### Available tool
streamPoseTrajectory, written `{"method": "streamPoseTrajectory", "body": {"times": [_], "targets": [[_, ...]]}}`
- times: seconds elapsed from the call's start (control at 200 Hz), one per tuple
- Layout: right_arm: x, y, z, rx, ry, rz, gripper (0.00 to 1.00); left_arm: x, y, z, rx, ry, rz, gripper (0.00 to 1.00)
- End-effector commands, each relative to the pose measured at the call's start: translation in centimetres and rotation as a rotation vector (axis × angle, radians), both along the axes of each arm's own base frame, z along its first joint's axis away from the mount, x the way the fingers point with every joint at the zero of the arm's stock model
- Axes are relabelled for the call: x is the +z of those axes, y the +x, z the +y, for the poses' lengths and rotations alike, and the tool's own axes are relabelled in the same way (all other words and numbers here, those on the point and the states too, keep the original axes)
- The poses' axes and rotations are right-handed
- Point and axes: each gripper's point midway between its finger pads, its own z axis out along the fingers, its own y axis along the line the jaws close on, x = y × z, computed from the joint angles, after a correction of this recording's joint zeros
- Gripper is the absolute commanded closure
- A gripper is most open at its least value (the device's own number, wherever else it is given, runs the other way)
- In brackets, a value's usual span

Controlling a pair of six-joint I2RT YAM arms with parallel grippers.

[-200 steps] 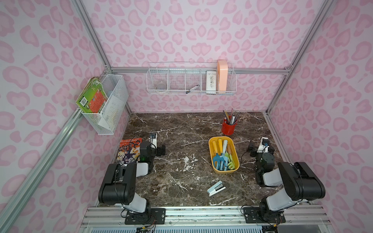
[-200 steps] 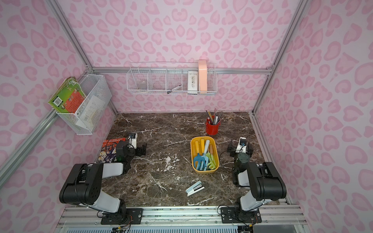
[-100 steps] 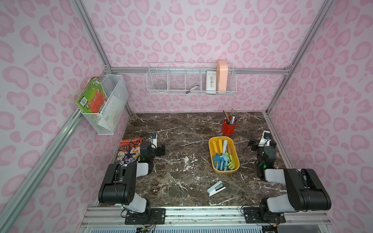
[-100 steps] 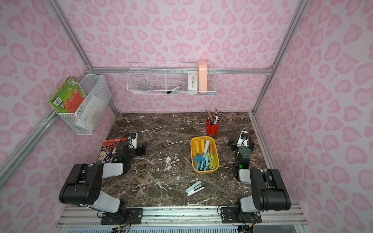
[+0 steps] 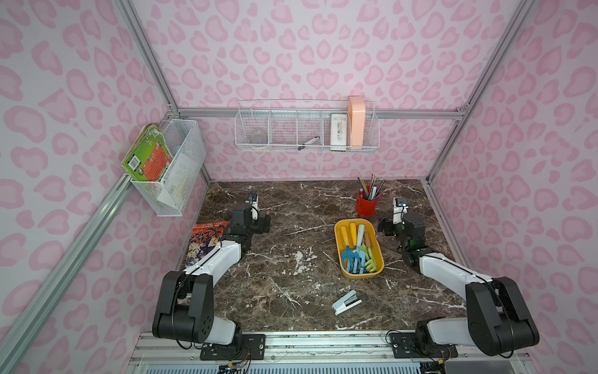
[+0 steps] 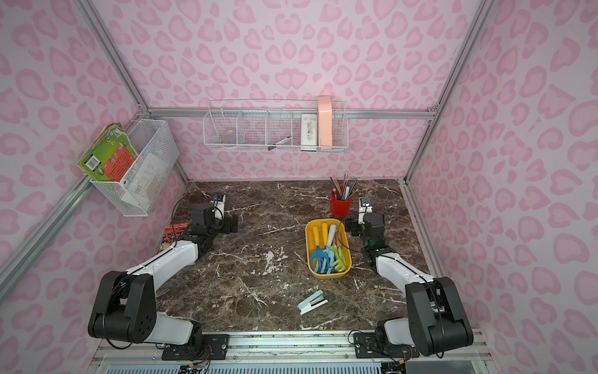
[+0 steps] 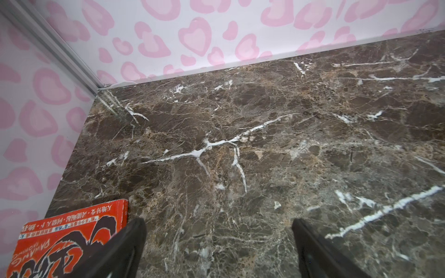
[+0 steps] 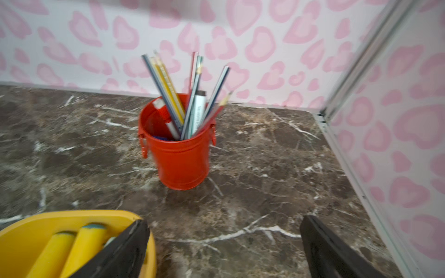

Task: Take the hand rake out of the storage box
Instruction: Pick up the rake from the storage box.

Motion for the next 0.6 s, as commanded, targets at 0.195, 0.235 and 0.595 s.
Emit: {"method": "streamPoseTrajectory", "body": {"times": [0.195, 0.235, 0.595], "targets": [[-5.1, -2.3, 6.2, 0.138, 0.055, 0.272, 0.09, -1.9, -2.5, -1.7, 0.074, 0.066, 0.25, 0.02], [-5.3, -2.5, 6.7, 0.142, 0.059, 0.286, 0.11, -1.8, -2.7, -2.1, 0.083, 0.062, 0.269, 0.02], [-5.1, -4.4, 11.4, 0.222, 0.138, 0.365, 0.21, -2.7, -5.4, -4.3, 0.11, 0.033, 0.388, 0.04]]}}
